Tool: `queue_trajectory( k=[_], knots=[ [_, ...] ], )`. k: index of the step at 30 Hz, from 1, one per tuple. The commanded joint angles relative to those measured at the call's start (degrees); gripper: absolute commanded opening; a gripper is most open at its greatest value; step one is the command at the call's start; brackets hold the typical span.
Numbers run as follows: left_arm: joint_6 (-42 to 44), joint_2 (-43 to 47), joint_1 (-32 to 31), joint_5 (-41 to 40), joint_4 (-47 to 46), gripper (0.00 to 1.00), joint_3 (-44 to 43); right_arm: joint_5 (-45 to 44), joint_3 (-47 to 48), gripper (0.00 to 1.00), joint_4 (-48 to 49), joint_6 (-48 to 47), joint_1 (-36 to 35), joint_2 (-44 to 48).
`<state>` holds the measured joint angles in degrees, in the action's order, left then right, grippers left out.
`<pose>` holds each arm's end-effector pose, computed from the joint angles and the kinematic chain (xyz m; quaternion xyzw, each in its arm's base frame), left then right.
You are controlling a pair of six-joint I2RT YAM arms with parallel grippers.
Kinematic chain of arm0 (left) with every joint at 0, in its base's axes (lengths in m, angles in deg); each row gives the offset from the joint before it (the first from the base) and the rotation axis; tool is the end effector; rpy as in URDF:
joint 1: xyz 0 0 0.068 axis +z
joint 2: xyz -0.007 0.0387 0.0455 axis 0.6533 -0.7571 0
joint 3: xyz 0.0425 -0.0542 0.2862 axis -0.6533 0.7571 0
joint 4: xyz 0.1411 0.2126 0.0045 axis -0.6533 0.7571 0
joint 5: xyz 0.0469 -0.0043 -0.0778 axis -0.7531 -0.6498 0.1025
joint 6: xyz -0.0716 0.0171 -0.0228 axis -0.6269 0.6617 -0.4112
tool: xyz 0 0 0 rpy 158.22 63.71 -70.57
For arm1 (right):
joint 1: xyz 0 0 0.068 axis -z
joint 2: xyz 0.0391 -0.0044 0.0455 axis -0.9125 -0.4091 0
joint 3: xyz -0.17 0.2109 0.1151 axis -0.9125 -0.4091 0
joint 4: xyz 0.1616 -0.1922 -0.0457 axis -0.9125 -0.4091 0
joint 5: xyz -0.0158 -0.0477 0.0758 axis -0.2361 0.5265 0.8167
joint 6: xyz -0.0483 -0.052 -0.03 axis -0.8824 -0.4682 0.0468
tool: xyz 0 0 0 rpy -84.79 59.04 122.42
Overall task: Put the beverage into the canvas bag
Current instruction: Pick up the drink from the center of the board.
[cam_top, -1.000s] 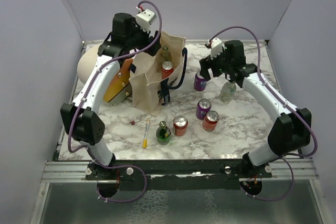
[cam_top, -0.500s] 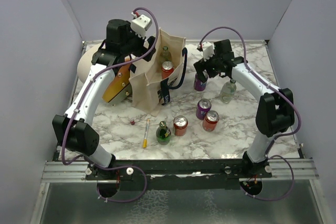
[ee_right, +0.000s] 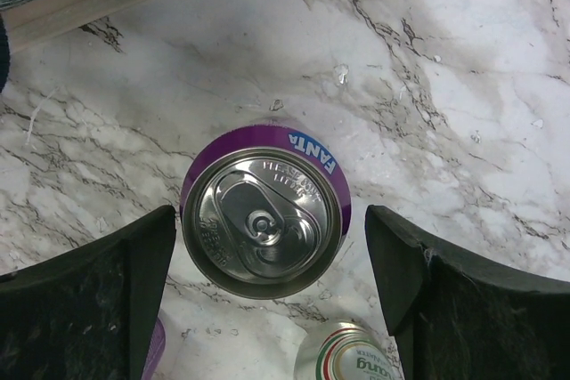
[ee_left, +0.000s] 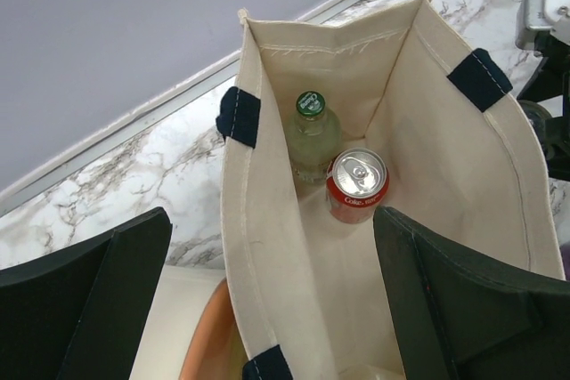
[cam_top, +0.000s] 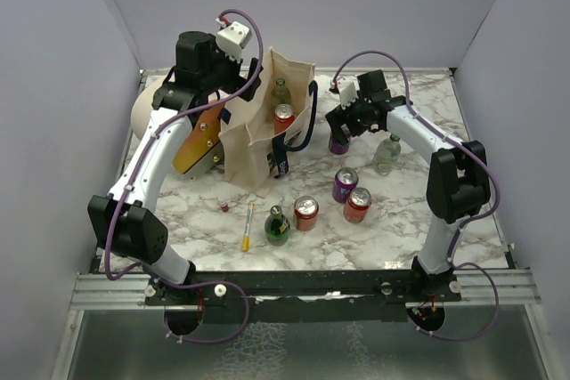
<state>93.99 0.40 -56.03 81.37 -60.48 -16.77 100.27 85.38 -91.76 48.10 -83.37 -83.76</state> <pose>0.3605 -0.1167 0.4336 0.2400 0.7701 -0.1481 0.5723 0.4028 0.1448 0.2352 -0.3249 0.8887 0.1228 0.2994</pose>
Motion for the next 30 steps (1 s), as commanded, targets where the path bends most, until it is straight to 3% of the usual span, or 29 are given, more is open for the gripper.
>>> queue_trajectory(
  k=[1,10,30],
  knots=[
    [-2.6,0.5,1.6,-1.0,-1.9,0.99,-1.1,2.2,0.8,0.86,-0.1,-1.1,0.2,-0.9],
    [-4.7,-0.3,3.7,-4.8,-2.9,0.99,-1.4,3.3,1.3,0.84,0.1,-2.2,0.2,-2.1],
    [-4.6,-0.2,4.0,-4.1,-4.0,0.99,0.3,3.5,3.4,0.81,-0.3,-2.3,0.2,-2.1]
  ],
)
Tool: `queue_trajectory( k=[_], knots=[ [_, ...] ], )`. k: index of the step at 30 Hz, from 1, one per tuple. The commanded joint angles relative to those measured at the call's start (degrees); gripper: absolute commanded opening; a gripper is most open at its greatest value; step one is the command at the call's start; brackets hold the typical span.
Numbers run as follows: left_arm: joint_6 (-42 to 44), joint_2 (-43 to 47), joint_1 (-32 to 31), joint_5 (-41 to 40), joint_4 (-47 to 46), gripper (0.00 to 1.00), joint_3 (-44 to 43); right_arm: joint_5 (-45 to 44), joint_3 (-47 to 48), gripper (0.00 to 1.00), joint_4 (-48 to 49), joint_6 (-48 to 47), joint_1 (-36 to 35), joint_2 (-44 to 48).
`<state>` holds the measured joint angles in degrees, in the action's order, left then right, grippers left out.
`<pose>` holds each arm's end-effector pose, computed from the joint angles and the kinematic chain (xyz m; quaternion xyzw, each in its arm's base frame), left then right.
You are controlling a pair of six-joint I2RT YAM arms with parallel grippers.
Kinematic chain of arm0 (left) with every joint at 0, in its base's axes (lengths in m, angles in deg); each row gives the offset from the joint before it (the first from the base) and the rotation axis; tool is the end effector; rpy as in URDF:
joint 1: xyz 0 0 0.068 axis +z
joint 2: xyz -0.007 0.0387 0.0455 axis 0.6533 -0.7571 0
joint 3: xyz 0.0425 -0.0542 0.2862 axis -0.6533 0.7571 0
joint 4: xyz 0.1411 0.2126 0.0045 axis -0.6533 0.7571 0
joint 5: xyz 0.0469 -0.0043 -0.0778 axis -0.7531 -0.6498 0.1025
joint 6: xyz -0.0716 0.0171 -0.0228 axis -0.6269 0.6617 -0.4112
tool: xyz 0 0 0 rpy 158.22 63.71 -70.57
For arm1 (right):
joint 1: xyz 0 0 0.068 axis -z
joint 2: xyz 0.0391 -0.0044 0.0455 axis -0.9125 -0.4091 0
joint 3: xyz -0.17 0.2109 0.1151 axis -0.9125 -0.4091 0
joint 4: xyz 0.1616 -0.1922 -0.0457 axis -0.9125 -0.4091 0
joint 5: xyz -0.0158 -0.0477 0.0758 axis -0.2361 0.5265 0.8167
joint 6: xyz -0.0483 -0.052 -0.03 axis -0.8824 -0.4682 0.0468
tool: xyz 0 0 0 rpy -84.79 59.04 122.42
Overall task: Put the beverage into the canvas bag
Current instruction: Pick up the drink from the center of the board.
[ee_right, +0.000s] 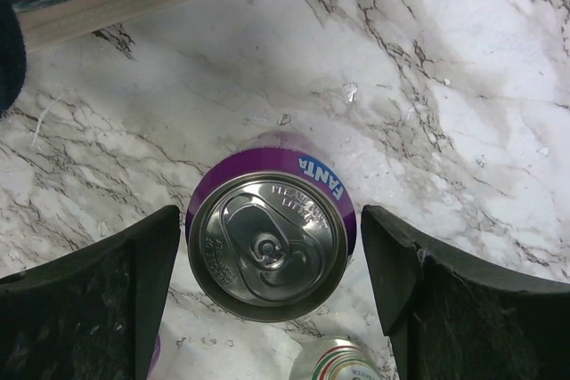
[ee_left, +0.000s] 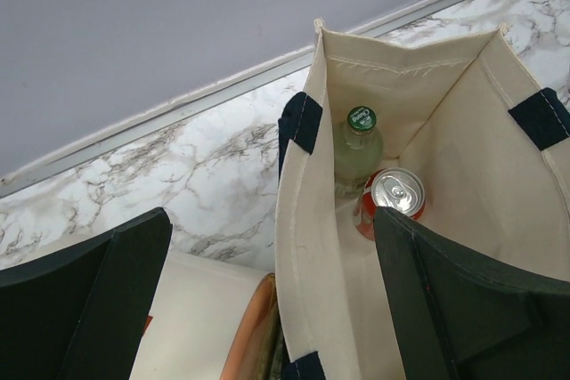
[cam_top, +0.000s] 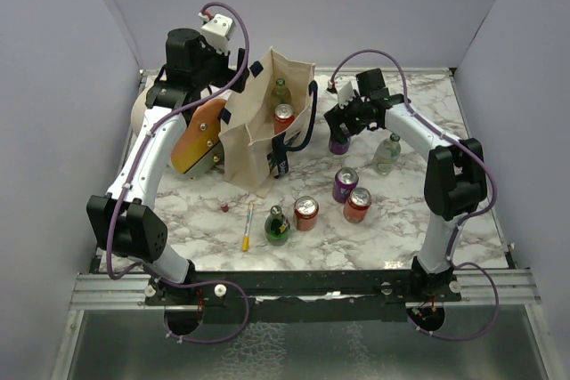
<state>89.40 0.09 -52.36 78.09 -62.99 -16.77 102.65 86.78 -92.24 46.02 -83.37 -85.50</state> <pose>0.3722 -0.0907 0.4372 0.1680 0.7789 -0.1297 0.5902 0.4077 0.1490 0.2306 -0.3457 0.8803 0.1374 0.2944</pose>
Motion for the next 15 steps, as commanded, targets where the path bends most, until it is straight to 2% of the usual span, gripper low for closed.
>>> queue_trajectory(
  k=[1,12,15],
  knots=[
    [0.1,0.1,0.3,-0.8,-1.5,0.99,0.5,1.2,2.1,0.81,0.2,-0.2,0.2,-0.3],
    [0.7,-0.4,0.5,-1.6,-0.9,0.99,0.9,1.1,2.3,0.7,-0.1,-0.1,0.2,-0.8],
    [1.0,-1.1,0.6,-2.0,0.1,0.99,1.8,1.4,2.3,0.64,-0.2,0.0,0.2,-0.3]
  ],
)
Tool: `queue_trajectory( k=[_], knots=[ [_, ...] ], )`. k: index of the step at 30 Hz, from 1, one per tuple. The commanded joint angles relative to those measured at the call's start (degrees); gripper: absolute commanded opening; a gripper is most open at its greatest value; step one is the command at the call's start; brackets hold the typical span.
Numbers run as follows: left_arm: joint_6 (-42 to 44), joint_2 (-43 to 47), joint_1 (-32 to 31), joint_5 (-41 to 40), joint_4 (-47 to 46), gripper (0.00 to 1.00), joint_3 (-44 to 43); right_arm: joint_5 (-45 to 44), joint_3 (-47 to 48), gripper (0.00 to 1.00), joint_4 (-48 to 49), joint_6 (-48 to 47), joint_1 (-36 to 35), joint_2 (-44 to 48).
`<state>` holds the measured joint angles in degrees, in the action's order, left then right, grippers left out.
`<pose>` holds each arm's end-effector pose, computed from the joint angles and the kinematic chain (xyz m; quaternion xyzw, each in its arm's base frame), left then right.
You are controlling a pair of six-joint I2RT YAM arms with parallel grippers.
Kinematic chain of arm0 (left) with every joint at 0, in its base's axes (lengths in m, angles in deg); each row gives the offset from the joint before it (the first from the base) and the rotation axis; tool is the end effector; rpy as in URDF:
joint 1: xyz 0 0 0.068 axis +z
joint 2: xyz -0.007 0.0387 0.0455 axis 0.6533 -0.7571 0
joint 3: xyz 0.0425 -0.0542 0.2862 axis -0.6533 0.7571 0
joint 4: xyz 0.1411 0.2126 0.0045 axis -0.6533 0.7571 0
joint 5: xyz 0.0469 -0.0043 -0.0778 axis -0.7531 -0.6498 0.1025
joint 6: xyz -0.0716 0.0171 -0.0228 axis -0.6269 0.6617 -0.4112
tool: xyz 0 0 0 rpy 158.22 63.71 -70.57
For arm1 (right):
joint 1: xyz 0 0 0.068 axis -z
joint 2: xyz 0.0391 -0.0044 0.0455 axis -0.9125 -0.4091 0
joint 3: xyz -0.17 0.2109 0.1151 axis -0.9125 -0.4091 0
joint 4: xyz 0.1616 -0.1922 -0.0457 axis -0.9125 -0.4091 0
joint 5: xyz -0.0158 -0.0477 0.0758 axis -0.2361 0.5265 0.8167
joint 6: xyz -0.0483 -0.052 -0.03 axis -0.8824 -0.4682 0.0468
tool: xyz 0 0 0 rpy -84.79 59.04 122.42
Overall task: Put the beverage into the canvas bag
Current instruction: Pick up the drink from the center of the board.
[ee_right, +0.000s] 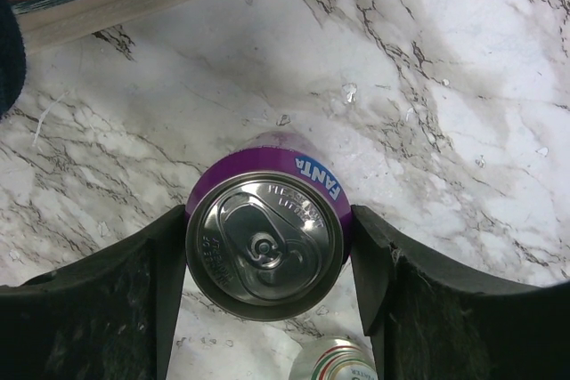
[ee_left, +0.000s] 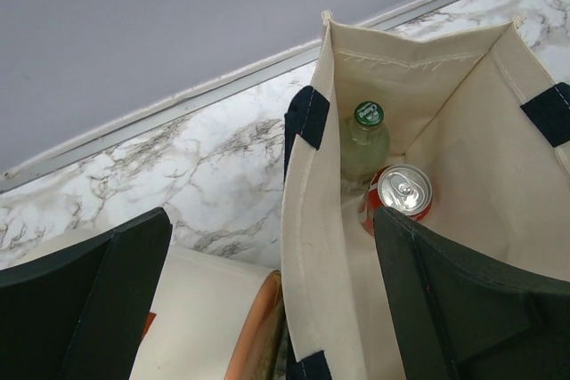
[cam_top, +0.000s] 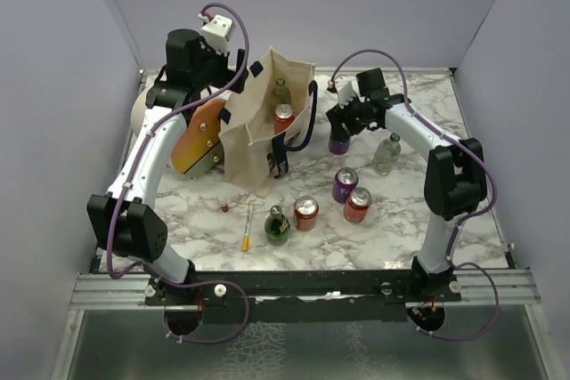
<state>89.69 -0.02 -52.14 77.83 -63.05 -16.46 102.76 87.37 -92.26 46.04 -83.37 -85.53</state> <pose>0.3735 -0.0892 0.4346 0.1671 0.7810 -0.1254 0.5885 0.4091 0.1496 0.2337 -0.3459 0.8786 0.1381 0.2988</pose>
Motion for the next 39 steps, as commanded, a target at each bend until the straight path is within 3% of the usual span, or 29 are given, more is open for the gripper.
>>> queue_trajectory(
  k=[1,13,20,27,39],
  knots=[
    [0.9,-1.1,0.5,-1.6,0.4,0.99,1.8,1.4,1.8,0.61,-0.1,0.0,0.2,0.0],
    [-0.2,-4.8,0.5,1.9,3.4,0.93,-0.8,3.8,1.6,0.22,0.4,-0.7,0.2,6.1],
    [-2.1,-7.5,0.8,2.5,5.5,0.91,-4.1,5.2,2.7,0.06,-1.4,-0.5,0.2,9.5],
    [-5.1,-13.4,0.8,5.0,9.8,0.89,-10.1,5.5,5.4,0.01,-4.8,-1.3,0.2,12.2],
    [-7.3,-13.5,0.8,6.8,9.7,0.84,-9.6,7.8,10.0,0.01,-8.7,-2.6,0.2,15.6]
  ],
)
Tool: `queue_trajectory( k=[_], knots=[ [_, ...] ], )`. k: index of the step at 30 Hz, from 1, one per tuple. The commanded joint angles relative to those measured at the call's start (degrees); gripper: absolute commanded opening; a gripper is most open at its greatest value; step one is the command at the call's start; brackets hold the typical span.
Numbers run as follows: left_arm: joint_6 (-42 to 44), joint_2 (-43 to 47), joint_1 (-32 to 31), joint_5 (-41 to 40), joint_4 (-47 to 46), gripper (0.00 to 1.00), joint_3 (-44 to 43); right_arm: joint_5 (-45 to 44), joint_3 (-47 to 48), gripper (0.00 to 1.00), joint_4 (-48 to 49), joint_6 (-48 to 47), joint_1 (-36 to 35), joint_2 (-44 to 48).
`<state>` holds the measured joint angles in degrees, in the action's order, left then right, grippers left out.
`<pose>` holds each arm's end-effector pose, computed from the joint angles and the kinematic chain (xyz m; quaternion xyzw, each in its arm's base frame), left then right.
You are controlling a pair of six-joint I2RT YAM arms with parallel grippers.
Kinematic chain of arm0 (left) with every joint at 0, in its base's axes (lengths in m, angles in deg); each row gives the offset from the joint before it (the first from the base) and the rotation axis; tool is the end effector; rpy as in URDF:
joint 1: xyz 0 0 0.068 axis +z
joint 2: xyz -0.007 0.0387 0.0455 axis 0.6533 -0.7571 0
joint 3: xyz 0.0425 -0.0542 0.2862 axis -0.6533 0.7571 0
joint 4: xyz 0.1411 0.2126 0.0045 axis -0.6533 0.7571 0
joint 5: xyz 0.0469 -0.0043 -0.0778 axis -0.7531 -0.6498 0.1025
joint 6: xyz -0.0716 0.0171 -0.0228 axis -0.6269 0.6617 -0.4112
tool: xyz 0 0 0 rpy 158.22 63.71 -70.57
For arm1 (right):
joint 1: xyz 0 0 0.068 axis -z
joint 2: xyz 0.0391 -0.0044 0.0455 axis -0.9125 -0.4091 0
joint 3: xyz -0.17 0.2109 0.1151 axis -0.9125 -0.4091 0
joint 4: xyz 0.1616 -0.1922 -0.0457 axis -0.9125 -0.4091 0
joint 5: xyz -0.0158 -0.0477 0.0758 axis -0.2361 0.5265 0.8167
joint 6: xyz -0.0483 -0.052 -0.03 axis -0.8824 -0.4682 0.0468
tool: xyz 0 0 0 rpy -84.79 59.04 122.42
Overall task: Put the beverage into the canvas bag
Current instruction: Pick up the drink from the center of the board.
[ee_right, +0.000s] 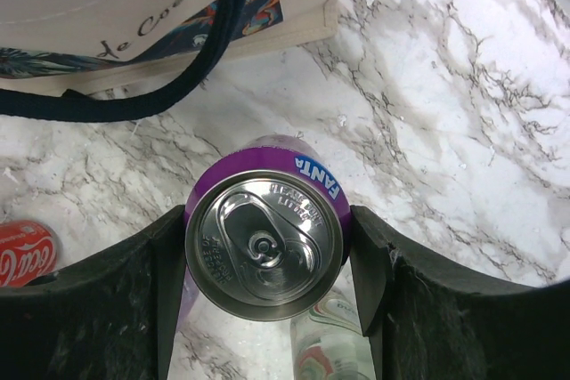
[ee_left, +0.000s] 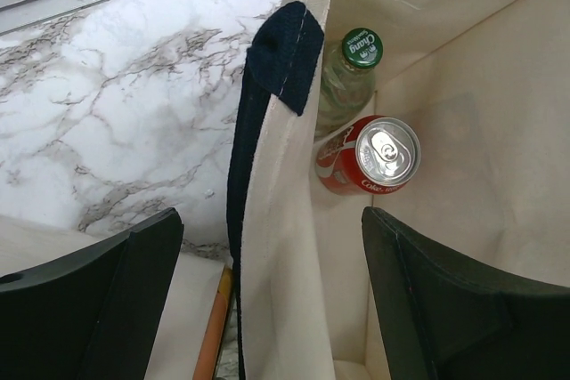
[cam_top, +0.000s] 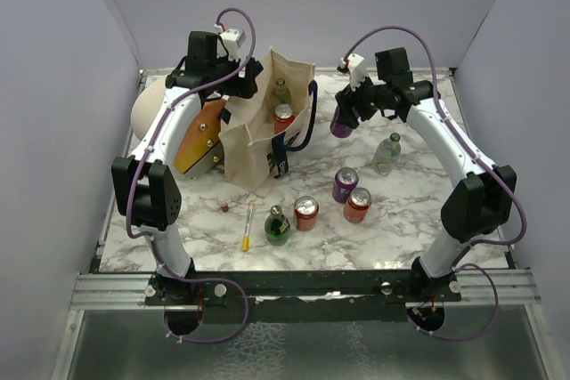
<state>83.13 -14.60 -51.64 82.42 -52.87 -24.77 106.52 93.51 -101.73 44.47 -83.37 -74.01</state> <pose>0.4335 -0.1024 0.3649 0.1298 0.8618 -0.1844 0.4543 0.3682 0.1410 0.3358 -0.3692 0.8394 0.1582 0.3661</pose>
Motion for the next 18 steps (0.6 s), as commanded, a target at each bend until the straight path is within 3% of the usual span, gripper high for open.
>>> queue_trajectory(
  k=[1,9,18],
  knots=[
    [0.3,1.6,0.3,2.2,-1.1,0.84,-1.1,4.2,3.9,0.01,0.7,-0.8,0.2,4.3],
    [8.9,6.4,-2.2,7.8,0.7,0.84,-5.1,2.2,3.7,0.01,1.6,0.0,0.2,4.9],
    [11.4,14.5,-15.5,9.4,7.1,0.84,3.5,-2.8,1.8,0.01,3.2,2.7,0.5,8.8]
  ],
)
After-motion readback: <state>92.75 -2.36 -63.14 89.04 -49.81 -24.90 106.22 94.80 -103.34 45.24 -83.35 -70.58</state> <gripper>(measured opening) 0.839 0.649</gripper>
